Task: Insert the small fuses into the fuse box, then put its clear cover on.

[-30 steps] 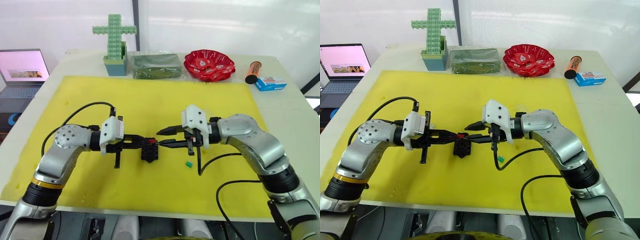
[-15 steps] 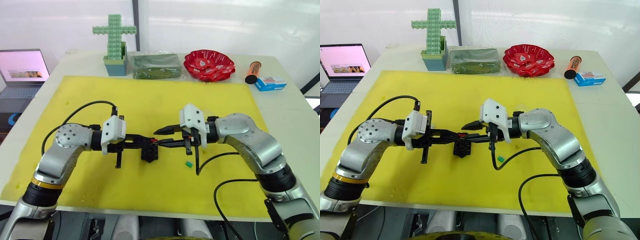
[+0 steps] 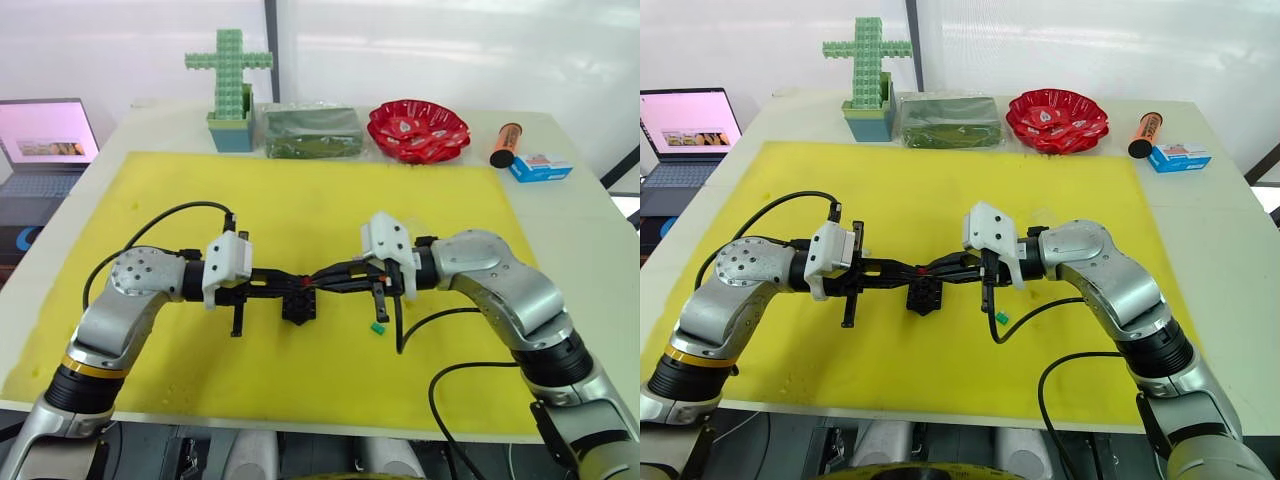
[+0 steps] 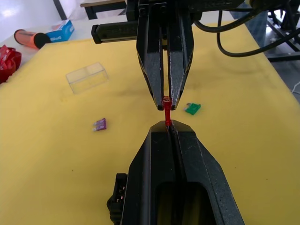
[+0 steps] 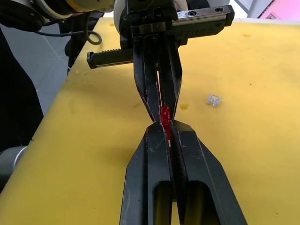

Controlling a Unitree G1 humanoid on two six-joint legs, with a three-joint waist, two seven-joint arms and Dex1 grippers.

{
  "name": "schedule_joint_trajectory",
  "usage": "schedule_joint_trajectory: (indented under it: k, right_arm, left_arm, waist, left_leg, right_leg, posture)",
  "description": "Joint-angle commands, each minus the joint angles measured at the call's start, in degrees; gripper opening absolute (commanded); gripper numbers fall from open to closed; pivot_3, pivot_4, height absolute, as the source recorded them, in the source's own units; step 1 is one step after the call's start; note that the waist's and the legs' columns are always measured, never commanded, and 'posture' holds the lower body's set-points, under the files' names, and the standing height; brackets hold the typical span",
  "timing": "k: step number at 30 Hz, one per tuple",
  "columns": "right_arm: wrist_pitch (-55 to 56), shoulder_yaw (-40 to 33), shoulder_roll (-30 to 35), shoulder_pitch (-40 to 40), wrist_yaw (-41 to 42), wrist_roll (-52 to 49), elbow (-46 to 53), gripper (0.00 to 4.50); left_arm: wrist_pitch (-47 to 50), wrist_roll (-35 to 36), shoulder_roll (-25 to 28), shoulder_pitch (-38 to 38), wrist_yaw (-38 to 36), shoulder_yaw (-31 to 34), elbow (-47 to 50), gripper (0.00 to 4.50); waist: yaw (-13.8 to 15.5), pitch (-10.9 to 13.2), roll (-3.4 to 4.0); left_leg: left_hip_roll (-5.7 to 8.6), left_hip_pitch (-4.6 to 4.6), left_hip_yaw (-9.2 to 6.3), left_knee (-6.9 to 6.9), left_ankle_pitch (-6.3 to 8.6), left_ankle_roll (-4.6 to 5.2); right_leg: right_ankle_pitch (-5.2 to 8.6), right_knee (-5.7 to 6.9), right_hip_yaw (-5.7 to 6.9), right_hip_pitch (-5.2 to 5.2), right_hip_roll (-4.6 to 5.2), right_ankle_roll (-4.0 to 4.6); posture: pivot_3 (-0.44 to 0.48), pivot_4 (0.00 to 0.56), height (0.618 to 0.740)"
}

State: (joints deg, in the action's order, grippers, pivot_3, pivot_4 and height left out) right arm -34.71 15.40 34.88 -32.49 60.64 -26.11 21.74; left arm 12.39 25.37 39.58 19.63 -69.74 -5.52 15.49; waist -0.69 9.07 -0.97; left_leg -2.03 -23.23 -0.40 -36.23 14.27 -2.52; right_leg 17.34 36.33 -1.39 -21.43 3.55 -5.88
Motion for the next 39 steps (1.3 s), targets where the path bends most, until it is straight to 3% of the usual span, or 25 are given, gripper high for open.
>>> schedule_joint_trajectory:
  k: [1, 6, 15, 18, 24, 29, 39]
  right_arm:
    - [-1.16, -0.84, 0.37, -1.31, -0.01, -0.79, 1.63, 0.01]
    - [-9.70, 0.78, 1.62, -5.91, -2.05, -0.46, 4.50, 0.00]
    - [-21.99, 5.33, 2.12, -11.28, -4.65, -1.54, 9.18, 0.00]
    - [-22.36, 7.52, 1.02, -12.74, -6.22, 0.06, 7.93, 0.00]
    - [-23.62, 9.37, -0.18, -14.26, -8.52, 1.43, 6.40, 0.00]
    - [-24.22, 11.07, -0.80, -14.68, -9.42, 2.11, 6.39, 0.00]
    - [-25.04, 13.59, -2.38, -13.81, -11.21, 3.21, 6.57, 0.00]
  left_arm:
    - [0.64, -0.53, 0.62, -0.69, 1.82, 0.89, 2.02, 0.00]
    - [3.72, 1.20, 1.92, -8.50, 5.27, 4.57, 3.95, 1.24]
    - [0.41, 1.43, -2.60, -28.52, 13.54, 11.22, 12.40, 4.48]
    - [-1.44, 0.29, -5.64, -32.03, 16.32, 10.74, 13.18, 4.48]
    - [-10.88, -5.04, -11.66, -32.19, 20.64, 8.44, 10.79, 4.48]
    - [-8.53, -4.04, -10.91, -32.11, 20.56, 6.27, 12.56, 4.48]
    - [-5.41, -6.24, -12.21, -29.78, 27.15, 3.26, 17.77, 4.48]
  waist:
    - [-0.01, 0.00, 0.00]
    - [-0.50, 0.00, 0.01]
    - [-0.01, -0.01, 0.01]
    - [0.00, -0.01, 0.01]
    - [0.00, -0.02, 0.02]
    - [-0.12, -0.04, 0.01]
    - [-0.10, -0.04, 0.01]
  left_leg:
    - [0.00, 0.00, 0.00, 0.00, 0.00, 0.00]
    - [-0.02, 0.05, 0.03, 0.01, 0.00, 0.00]
    - [-0.37, 0.10, -0.02, 0.03, 0.00, 0.00]
    - [-0.38, 0.17, 0.05, -0.03, 0.00, -0.01]
    - [-0.39, 0.22, 0.08, -0.03, -0.05, 0.03]
    - [-0.38, 0.21, 0.11, 0.06, -0.05, 0.03]
    - [-0.37, 0.20, 0.11, 0.03, -0.05, 0.03]
  right_leg:
    - [0.00, 0.00, 0.00, 0.00, 0.00, 0.00]
    - [0.00, 0.05, -0.02, -0.02, 0.00, 0.00]
    - [0.02, 0.01, -0.01, 0.01, 0.07, 0.09]
    - [0.02, -0.06, -0.05, 0.07, 0.12, 0.40]
    - [-0.02, -0.08, -0.08, 0.08, 0.11, 0.48]
    - [-0.02, -0.08, -0.08, 0.02, 0.08, 0.48]
    - [-0.03, -0.07, -0.08, 0.03, 0.03, 0.47]
  posture:
    - [0.000, 0.150, 0.740]
    - [0.000, 0.150, 0.740]
    - [0.000, 0.150, 0.740]
    - [0.000, 0.150, 0.740]
    - [0.000, 0.150, 0.740]
    - [0.000, 0.150, 0.740]
    - [0.000, 0.150, 0.740]
